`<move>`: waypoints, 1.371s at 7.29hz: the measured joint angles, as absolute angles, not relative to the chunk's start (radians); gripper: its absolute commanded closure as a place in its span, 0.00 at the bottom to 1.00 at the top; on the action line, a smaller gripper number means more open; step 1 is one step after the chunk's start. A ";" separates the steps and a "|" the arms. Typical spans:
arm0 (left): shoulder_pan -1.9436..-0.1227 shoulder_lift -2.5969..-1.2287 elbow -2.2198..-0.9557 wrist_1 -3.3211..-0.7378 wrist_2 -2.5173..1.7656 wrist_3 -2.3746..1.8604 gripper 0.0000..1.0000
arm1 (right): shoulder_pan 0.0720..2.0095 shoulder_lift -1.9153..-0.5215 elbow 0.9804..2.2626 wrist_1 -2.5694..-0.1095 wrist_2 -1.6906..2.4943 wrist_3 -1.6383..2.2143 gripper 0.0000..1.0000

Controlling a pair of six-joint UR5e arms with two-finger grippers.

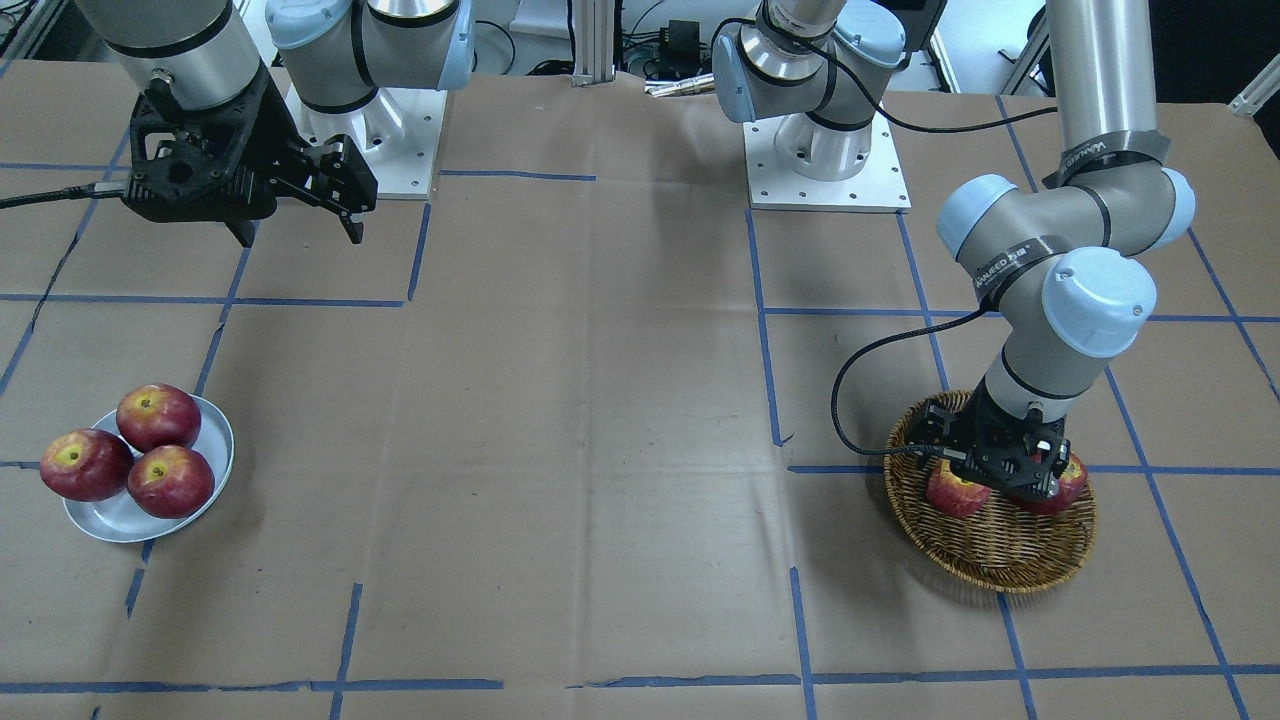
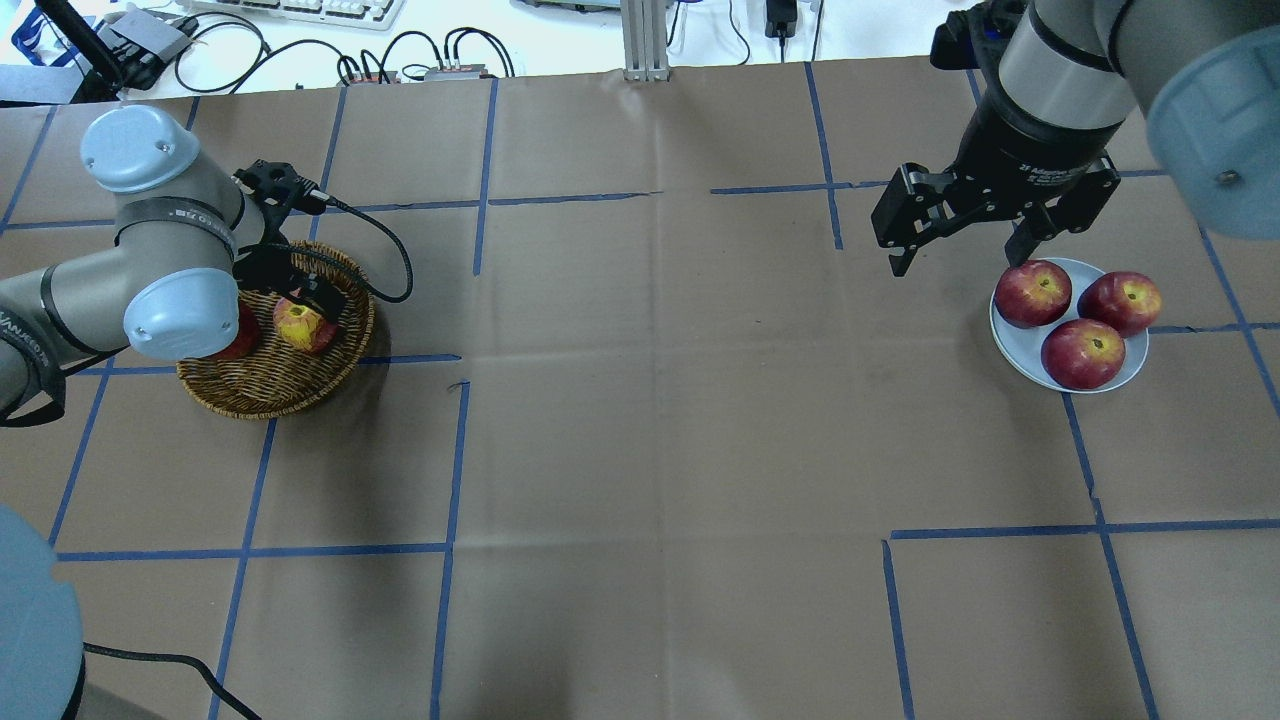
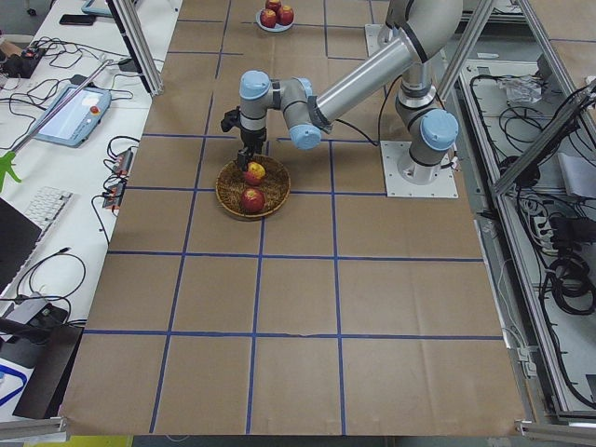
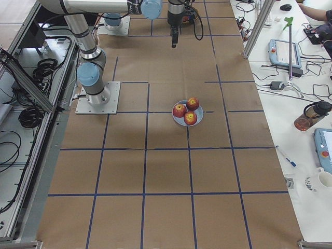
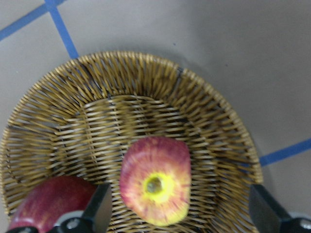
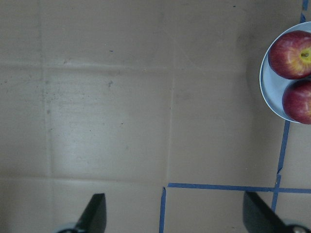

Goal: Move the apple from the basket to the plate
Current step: 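Lower the left gripper into the basket over the red-yellow apple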

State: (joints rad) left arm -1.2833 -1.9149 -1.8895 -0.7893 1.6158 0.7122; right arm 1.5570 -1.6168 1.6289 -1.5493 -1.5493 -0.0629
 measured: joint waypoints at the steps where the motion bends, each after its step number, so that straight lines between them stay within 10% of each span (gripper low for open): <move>1: -1.276 -1.929 -1.890 -0.789 1.615 0.713 0.01 | 1.557 -1.617 1.629 -1.549 -1.549 -0.063 0.00; 5: -1.267 -1.978 -1.889 -0.783 1.615 0.716 0.06 | 1.557 -1.617 1.629 -1.549 -1.549 -0.063 0.00; 10: -1.267 -1.993 -1.881 -0.781 1.618 0.718 0.47 | 1.557 -1.617 1.629 -1.549 -1.549 -0.063 0.00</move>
State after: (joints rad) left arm -1.2671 -1.9929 -1.8813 -0.7808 1.6178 0.7181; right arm 1.5570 -1.6168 1.6291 -1.5493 -1.5493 -0.0629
